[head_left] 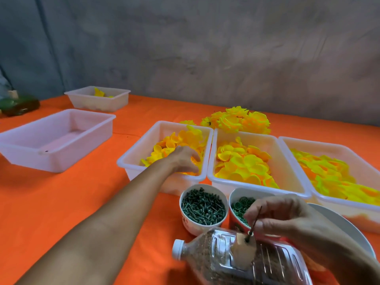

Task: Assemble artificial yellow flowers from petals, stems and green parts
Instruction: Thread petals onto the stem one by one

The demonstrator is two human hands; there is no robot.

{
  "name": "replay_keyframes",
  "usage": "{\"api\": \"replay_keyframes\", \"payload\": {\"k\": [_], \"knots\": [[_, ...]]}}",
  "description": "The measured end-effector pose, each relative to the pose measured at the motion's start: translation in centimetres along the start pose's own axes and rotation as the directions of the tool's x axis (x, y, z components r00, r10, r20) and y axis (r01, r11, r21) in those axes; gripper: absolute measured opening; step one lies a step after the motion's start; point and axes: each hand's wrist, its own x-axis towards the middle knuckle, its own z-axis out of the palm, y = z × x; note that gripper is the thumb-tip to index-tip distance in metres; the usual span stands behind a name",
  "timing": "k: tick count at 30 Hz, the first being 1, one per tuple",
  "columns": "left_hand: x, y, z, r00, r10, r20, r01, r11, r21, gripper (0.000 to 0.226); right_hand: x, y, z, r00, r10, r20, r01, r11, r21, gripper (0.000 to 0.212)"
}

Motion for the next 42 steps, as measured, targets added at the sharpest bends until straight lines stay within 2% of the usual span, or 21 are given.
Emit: {"api": "replay_keyframes", "payload": {"k": [2, 3, 5, 7, 9, 11, 13, 14, 16, 18, 19, 21, 23, 26, 28, 30, 33, 36, 38, 42], "knots": [[-0.1, 0.5, 0.3, 0.993, -0.023, 0.114, 0.023, 1.000, 0.005, 0.048, 0.6, 0.2, 0.3, 0.992, -0.023, -0.127, 0.019, 0.999, -0.037, 0.021], [0.0, 0.6, 0.3, 0.990, -0.017, 0.139, 0.015, 1.000, 0.013, 0.040, 1.0, 0.2, 0.5, 0.985, -0.039, -0.168, 0.028, 0.997, -0.067, 0.020], [0.2, 0.5, 0.3, 0.993, -0.006, 0.121, 0.002, 1.000, 0.029, 0.007, 1.6, 0.2, 0.7, 0.976, -0.065, -0.209, 0.046, 0.995, -0.091, 0.014], [0.3, 0.4, 0.4, 0.995, -0.010, 0.100, 0.005, 0.999, 0.050, 0.030, 2.2, 0.3, 0.9, 0.965, -0.078, -0.250, 0.057, 0.994, -0.090, 0.008], [0.2, 0.4, 0.3, 0.999, -0.021, 0.044, 0.018, 0.998, 0.058, 0.033, 2.9, 0.4, 1.0, 0.944, -0.078, -0.322, 0.057, 0.996, -0.073, 0.011], [0.2, 0.3, 0.1, 0.997, -0.051, -0.066, 0.049, 0.998, -0.027, 0.036, 3.4, 0.4, 1.0, 0.925, -0.071, -0.374, 0.057, 0.997, -0.047, 0.011], [-0.2, 0.3, -0.5, 0.975, -0.123, -0.186, 0.068, 0.958, -0.278, 0.033, 3.8, 0.3, 1.1, 0.912, -0.071, -0.404, 0.060, 0.997, -0.040, 0.011], [-0.5, 0.4, -0.8, 0.961, -0.179, -0.213, 0.058, 0.878, -0.475, 0.027, 4.0, 0.2, 1.1, 0.908, -0.075, -0.412, 0.064, 0.997, -0.040, 0.011], [-1.7, 0.9, -1.7, 0.945, -0.273, -0.180, 0.019, 0.596, -0.803, 0.021, 4.4, 0.1, 1.2, 0.900, -0.080, -0.429, 0.070, 0.997, -0.039, 0.014], [-2.9, 1.5, -2.6, 0.951, -0.284, -0.127, -0.013, 0.370, -0.929, 0.024, 4.8, -0.1, 1.3, 0.886, -0.093, -0.454, 0.079, 0.996, -0.051, 0.015], [-3.5, 1.9, -3.1, 0.960, -0.259, -0.110, -0.024, 0.314, -0.949, 0.024, 5.0, -0.2, 1.4, 0.877, -0.108, -0.468, 0.089, 0.994, -0.061, 0.014], [-4.8, 2.9, -4.1, 0.980, -0.177, -0.090, -0.039, 0.269, -0.962, 0.022, 5.4, -0.7, 1.5, 0.859, -0.141, -0.493, 0.121, 0.990, -0.072, 0.009], [-6.0, 4.1, -4.5, 0.992, -0.091, -0.086, -0.059, 0.263, -0.963, 0.021, 5.6, -1.5, 1.6, 0.846, -0.166, -0.507, 0.149, 0.986, -0.075, 0.008], [-7.9, 6.0, -4.7, 0.995, 0.035, -0.098, -0.104, 0.277, -0.955, 0.020, 5.6, -2.6, 1.7, 0.852, -0.177, -0.493, 0.178, 0.983, -0.047, 0.032], [-9.1, 7.2, -4.8, 0.989, 0.110, -0.103, -0.131, 0.283, -0.950, 0.022, 5.2, -3.1, 1.8, 0.877, -0.160, -0.453, 0.188, 0.982, 0.019, 0.043], [-10.0, 8.1, -4.8, 0.982, 0.156, -0.107, -0.151, 0.309, -0.939, 0.025, 4.8, -3.2, 1.7, 0.888, -0.147, -0.435, 0.212, 0.972, 0.106, 0.044], [-11.0, 9.0, -4.7, 0.979, 0.179, -0.101, -0.156, 0.322, -0.934, 0.029, 4.2, -3.1, 1.5, 0.878, -0.128, -0.460, 0.248, 0.946, 0.209, 0.042], [-11.8, 9.4, -4.8, 0.976, 0.202, -0.088, -0.151, 0.324, -0.934, 0.032, 3.4, -2.9, 1.2, 0.864, -0.158, -0.478, 0.282, 0.938, 0.200, 0.036], [-12.3, 9.6, -4.8, 0.976, 0.198, -0.092, -0.163, 0.380, -0.910, 0.038, 2.8, -2.8, 1.1, 0.851, -0.207, -0.482, 0.308, 0.941, 0.138, 0.036], [-13.1, 10.4, -4.4, 0.963, 0.143, -0.228, -0.269, 0.491, -0.828, 0.021, 1.5, -2.8, 1.3, 0.841, -0.306, -0.446, 0.382, 0.920, 0.090, 0.035]]}}
